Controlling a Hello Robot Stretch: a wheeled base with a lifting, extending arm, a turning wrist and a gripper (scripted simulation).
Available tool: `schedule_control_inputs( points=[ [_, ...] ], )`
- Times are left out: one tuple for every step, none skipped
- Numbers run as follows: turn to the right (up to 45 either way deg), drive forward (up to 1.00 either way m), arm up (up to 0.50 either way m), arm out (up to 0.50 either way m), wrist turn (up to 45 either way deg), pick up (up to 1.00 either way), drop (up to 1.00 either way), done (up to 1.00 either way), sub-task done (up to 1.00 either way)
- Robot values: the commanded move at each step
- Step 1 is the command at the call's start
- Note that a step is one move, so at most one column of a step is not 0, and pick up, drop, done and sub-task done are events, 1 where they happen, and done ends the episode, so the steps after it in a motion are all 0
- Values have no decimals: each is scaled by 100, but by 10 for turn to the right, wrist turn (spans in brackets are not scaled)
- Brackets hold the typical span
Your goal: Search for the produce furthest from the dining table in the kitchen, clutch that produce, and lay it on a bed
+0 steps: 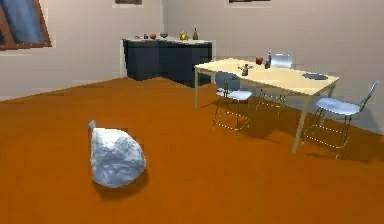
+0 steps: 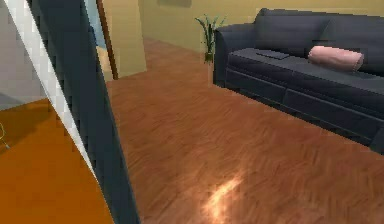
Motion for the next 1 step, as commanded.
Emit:
schedule_control_inputs(
  points=[
    [0,50,0,0,0,0,0,0,0]
  ],
)
